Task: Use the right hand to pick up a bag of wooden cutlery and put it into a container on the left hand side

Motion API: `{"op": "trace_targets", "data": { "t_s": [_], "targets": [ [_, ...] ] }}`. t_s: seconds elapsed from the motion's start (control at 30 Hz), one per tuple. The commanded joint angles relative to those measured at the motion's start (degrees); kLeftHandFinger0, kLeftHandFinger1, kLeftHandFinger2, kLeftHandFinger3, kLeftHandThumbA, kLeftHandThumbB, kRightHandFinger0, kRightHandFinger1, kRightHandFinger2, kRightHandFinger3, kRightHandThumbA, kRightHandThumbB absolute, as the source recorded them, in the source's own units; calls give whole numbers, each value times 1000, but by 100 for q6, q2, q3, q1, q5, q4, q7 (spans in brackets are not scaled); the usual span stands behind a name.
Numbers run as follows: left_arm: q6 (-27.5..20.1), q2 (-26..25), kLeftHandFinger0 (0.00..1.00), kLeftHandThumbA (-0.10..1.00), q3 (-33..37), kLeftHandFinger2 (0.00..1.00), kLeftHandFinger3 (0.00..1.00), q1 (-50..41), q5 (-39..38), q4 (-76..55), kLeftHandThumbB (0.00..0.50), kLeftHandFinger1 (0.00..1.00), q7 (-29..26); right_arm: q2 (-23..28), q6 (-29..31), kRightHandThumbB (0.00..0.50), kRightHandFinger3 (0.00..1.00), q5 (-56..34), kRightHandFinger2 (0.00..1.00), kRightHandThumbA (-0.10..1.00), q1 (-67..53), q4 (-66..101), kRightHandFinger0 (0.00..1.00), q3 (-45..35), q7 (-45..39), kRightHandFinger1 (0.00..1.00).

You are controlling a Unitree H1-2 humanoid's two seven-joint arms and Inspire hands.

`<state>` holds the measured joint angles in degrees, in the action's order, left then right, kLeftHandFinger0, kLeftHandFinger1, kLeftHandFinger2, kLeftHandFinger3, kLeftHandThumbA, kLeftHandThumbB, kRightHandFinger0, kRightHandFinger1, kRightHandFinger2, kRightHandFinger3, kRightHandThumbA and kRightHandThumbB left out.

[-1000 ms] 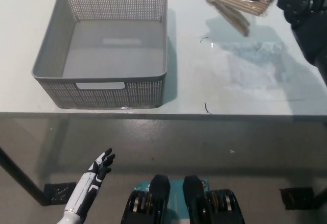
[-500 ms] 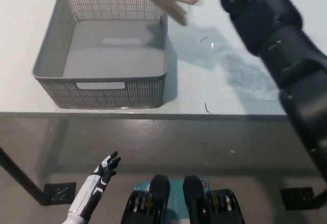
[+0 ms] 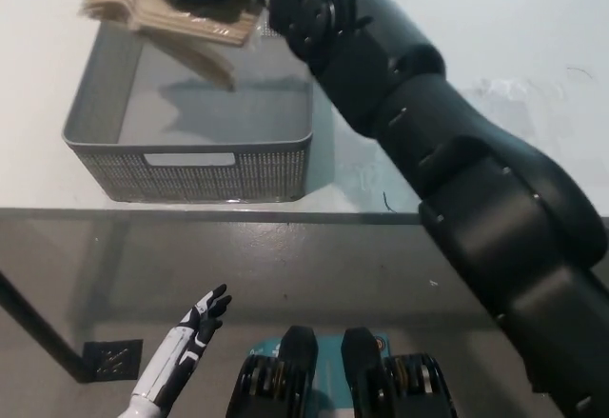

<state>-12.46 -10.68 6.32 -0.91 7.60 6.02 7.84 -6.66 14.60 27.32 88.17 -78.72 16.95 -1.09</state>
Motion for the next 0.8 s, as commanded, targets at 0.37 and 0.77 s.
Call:
{"op": "trace_targets", "data": {
  "t_s": [0.37,0.77],
  "targets": [
    [-147,-137,1000,1000,98,1000,1000,137,197,-156,179,1000,33,403,-927,450,1000,-4,1000,855,562,85,1000,315,-712,1000],
    [-193,-141,1000,1000,178,1000,1000,124,338,-141,165,1000,3,1174,-776,401,1000,-291,1000,930,332,1128,1000,80,-930,1000]
  ]
}}
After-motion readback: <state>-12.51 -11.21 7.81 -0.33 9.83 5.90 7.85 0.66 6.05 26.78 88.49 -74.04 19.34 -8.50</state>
